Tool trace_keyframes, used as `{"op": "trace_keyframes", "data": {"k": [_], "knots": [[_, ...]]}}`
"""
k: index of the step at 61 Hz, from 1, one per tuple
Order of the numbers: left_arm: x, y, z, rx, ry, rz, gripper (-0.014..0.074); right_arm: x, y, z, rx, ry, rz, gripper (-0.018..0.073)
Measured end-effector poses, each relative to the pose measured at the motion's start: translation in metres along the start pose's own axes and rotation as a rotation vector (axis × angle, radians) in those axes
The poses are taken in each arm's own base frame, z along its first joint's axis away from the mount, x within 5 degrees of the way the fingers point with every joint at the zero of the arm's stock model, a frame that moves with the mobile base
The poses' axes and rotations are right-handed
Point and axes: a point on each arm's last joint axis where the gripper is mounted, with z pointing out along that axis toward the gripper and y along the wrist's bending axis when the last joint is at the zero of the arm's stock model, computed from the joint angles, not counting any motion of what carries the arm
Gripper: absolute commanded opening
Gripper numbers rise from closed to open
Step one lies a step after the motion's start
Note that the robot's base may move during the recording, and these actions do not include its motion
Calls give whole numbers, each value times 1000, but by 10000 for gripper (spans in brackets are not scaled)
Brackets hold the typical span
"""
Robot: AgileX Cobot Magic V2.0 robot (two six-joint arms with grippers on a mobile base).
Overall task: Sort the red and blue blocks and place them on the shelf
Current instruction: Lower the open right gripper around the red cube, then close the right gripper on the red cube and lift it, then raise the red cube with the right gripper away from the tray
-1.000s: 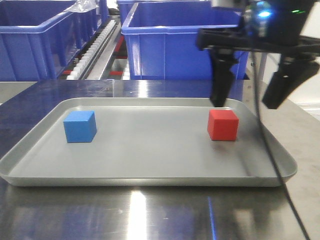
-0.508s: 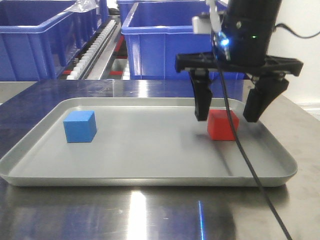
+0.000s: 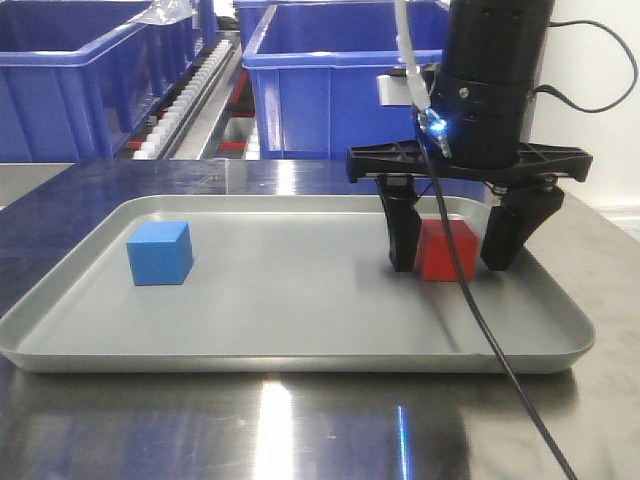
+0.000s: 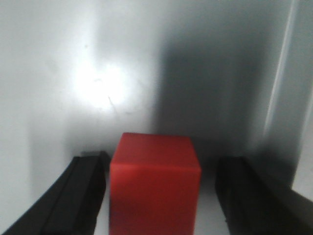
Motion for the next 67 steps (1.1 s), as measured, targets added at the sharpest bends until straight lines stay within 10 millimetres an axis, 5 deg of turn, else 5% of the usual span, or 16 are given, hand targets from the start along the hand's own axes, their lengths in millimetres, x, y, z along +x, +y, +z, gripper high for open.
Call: {"op": "trace_keyframes", "data": {"k": [12,23,54,67], "knots": [[0,0,0,0,0,0,122,0,0,0,-1,-1,0,480],[0,0,0,0,0,0,122,-5,2,-6,-4,-9,0,1],[0,0,0,0,0,0,122,-8,3,-50,-42,-105,-94,37],[0,0,0,0,0,0,122,6,-21,-77,-129,-271,-148,37]]}}
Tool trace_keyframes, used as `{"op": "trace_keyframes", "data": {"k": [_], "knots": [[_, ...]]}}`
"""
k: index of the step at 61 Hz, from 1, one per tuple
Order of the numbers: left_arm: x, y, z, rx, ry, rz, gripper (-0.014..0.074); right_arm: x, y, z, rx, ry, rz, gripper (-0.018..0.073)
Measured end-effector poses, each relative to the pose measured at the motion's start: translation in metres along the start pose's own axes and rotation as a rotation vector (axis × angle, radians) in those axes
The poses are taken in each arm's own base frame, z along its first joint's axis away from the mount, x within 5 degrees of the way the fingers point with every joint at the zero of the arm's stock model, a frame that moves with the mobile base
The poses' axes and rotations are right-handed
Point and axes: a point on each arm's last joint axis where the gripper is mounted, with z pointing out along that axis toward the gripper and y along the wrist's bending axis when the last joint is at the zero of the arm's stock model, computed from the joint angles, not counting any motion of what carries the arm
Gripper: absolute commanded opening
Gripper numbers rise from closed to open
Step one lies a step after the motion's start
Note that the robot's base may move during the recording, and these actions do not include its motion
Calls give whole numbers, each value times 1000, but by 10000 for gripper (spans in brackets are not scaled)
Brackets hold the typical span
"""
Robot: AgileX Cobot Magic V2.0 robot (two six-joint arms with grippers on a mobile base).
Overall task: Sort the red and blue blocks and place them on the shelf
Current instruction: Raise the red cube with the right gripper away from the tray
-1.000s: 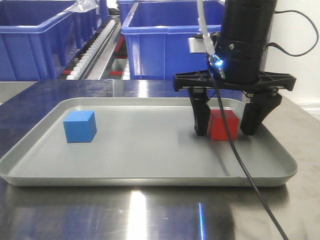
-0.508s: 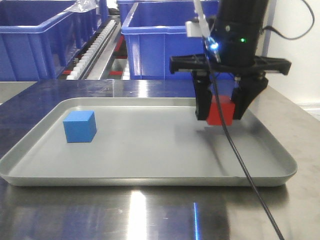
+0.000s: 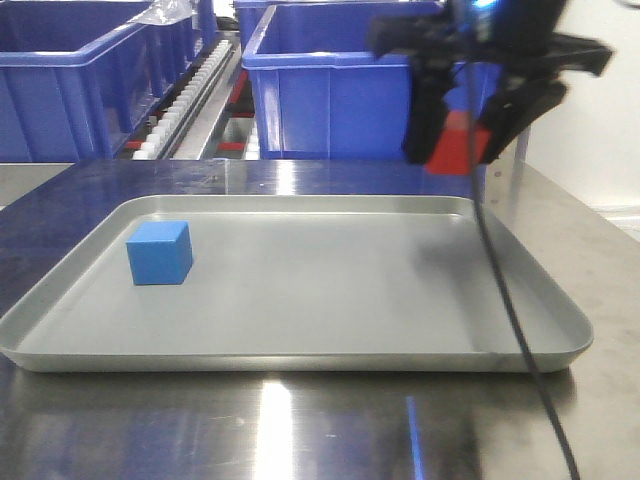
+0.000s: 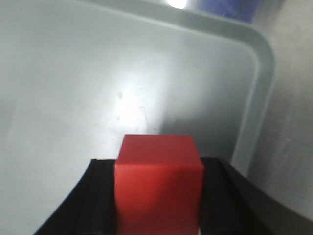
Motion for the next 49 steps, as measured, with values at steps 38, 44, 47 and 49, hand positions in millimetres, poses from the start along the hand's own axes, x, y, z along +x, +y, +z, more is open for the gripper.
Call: {"op": "trace_keyframes", "data": {"k": [38,44,47,49], "knots": [[0,0,0,0,0,0,122,103,-101,-70,147,-569,102,37],[0,0,0,0,0,0,122,123,-99,-85,150,-655,97,37],[0,0,0,0,0,0,122,131,-97,-91,149,-684,94,37],[0,0,0,0,0,0,122,138,-96,-95,148,-707,91,37]]}}
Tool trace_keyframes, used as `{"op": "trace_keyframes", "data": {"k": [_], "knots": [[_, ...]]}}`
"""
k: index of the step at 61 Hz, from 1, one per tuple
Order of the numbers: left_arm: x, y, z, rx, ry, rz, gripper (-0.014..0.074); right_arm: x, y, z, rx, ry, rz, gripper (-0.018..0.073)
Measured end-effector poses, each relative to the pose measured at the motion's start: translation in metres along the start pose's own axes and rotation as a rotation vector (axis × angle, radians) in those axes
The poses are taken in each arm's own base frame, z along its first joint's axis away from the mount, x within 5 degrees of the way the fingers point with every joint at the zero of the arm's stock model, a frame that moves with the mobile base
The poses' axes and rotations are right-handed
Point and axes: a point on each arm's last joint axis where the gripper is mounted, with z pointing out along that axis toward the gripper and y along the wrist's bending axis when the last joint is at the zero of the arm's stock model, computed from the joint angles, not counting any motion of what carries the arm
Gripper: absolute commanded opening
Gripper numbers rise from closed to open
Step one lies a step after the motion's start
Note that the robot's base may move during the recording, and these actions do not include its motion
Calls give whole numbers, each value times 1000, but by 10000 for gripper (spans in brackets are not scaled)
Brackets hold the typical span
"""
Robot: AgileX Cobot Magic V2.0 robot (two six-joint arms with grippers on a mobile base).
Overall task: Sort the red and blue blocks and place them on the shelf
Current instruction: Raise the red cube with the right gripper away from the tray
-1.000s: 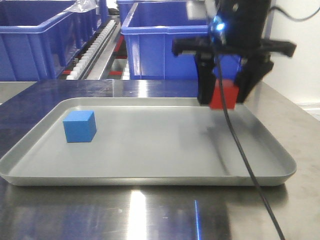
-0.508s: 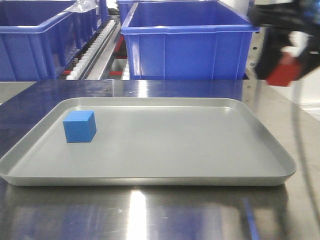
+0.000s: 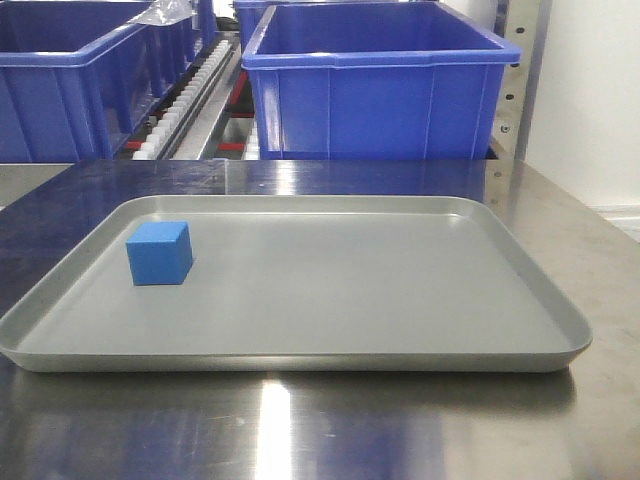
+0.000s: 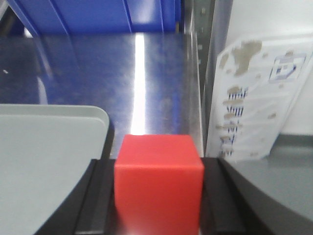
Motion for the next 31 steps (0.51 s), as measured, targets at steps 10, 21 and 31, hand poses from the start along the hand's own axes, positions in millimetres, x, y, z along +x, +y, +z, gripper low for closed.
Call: {"op": "trace_keyframes", "data": {"k": [10,21,31], "knots": [[0,0,0,0,0,0,122,14,-1,-36,-14,-108,-4,37],[0,0,0,0,0,0,122,28,-2,-72,-34,-256,-7,37],[0,0,0,0,0,0,122,31,-2,-97,-51,-384,-10,37]]}}
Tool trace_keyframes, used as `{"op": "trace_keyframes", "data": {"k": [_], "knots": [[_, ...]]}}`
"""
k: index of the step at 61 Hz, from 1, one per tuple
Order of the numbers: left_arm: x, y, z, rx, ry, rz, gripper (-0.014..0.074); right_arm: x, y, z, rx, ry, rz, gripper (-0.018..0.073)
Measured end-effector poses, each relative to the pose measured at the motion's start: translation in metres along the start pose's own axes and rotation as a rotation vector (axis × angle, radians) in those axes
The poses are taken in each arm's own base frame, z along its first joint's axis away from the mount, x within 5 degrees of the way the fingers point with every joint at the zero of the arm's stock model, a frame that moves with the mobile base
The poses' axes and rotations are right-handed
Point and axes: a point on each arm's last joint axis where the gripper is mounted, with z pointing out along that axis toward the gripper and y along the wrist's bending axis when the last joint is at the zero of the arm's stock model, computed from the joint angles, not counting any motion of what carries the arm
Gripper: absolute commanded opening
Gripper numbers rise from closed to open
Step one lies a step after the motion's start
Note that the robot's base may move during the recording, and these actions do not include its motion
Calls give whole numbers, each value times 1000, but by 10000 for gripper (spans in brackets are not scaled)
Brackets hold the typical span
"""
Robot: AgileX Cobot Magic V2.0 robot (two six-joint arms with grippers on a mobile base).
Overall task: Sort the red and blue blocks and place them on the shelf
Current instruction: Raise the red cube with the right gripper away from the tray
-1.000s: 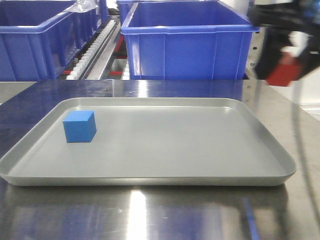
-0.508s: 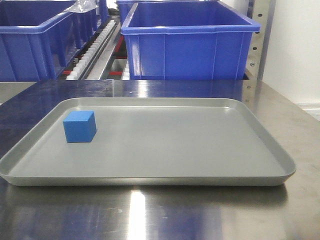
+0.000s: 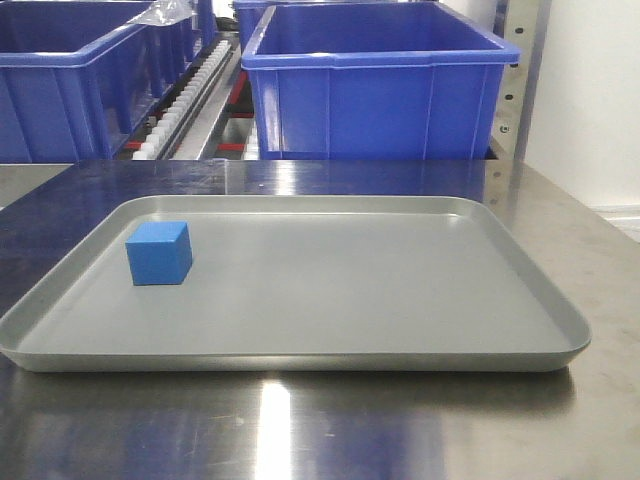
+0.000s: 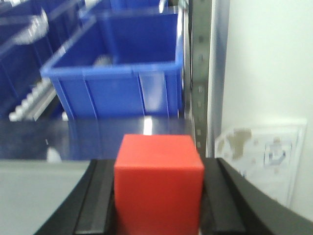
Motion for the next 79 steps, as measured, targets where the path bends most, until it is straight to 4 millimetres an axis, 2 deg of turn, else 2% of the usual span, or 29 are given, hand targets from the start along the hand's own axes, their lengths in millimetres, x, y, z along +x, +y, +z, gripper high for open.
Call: {"op": "trace_keyframes", "data": {"k": [11,79], "knots": [[0,0,0,0,0,0,122,-4,1,-10,-8,-57,-1,37],[0,0,0,0,0,0,122,-3,1,-10,-7,-53,-4,37]]}}
